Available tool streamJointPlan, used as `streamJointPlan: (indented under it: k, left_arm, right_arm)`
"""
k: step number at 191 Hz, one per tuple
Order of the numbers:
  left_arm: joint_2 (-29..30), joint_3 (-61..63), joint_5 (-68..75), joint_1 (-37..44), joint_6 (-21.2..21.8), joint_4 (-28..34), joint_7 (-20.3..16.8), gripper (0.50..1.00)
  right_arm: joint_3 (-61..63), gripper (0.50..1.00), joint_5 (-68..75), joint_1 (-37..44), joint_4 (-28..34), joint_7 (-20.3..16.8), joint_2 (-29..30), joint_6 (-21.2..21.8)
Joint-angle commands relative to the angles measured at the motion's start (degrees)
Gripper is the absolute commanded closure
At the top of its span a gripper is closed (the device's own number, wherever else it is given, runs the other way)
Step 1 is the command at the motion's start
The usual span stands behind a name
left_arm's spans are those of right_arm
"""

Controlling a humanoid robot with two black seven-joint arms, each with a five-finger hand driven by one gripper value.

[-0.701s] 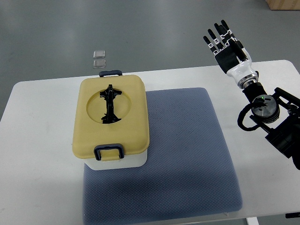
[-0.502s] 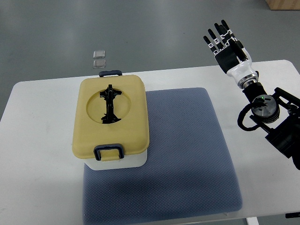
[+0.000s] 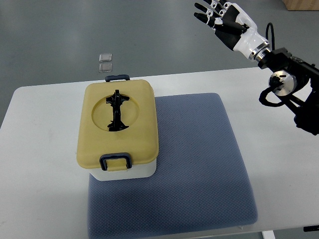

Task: Open white storage box with right hand
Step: 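Swing the right hand over the table toward the yellow lid, then lower the right hand onto the black lid handle and close fingers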

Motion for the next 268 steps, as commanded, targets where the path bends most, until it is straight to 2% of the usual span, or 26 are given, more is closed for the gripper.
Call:
streamJointPlan:
  k: [1, 30, 51, 62, 72, 73, 96, 117, 140, 161, 191, 268]
  left_arm:
    - [0.0, -0.11, -0.09, 0.0, 0.0, 0.03, 0.0, 0.5]
    - [0.0, -0.11, -0.09, 0.0, 0.0, 0.03, 0.0, 0.5]
    - [0.0, -0.11, -0.09, 0.0, 0.0, 0.03, 0.0, 0.5]
    - [0.0, -0.03, -0.09, 0.0, 0.0, 0.03, 0.0, 0.5]
    - [0.0, -0.03, -0.09, 0.0, 0.0, 0.03, 0.0, 0.5]
    - [0.0, -0.03, -0.09, 0.0, 0.0, 0.03, 0.0, 0.5]
    - [0.0, -0.11, -0.09, 0.0, 0.0, 0.03, 0.0, 0.5]
    - [0.0, -0.11, -0.09, 0.0, 0.0, 0.03, 0.0, 0.5]
    - [0.0, -0.11, -0.09, 0.0, 0.0, 0.03, 0.09, 0.5]
    - [0.0, -0.11, -0.09, 0.0, 0.0, 0.03, 0.0, 0.5]
    - [0.0, -0.11, -0.09, 0.0, 0.0, -0.06, 0.0, 0.5]
    - [0.0, -0.11, -0.09, 0.0, 0.0, -0.06, 0.09, 0.5]
  right_arm:
    - [-9.21, 0.556, -9.73, 7.27, 1.48, 0.02, -3.95, 1.29]
    - [-21.17, 0.556, -17.12, 17.21, 7.45, 1.16, -9.31, 3.84]
    - [-28.2, 0.556, -26.17, 24.07, 13.52, 5.03, -12.04, 3.49]
    - [-30.57, 0.558, -31.0, 26.44, 16.06, 7.75, -12.57, 2.7]
    - [-30.58, 0.558, -31.01, 26.44, 16.07, 7.75, -12.57, 2.7]
    - [-31.45, 0.558, -33.97, 27.14, 17.11, 9.32, -12.39, 1.4]
    - [-32.6, 0.558, -40.58, 26.71, 17.82, 12.06, -11.16, -1.95]
    - [-34.27, 0.558, -43.84, 26.35, 17.91, 13.64, -9.32, -5.73]
    - [-35.76, 0.558, -45.33, 25.74, 17.83, 13.64, -7.65, -10.13]
    - [-35.76, 0.558, -45.95, 24.95, 17.03, 13.11, -6.15, -12.15]
    - [-35.76, 0.558, -46.83, 22.05, 13.35, 12.76, -2.2, -17.16]
    - [-35.23, 0.56, -47.09, 18.0, 7.54, 13.38, 5.19, -21.91]
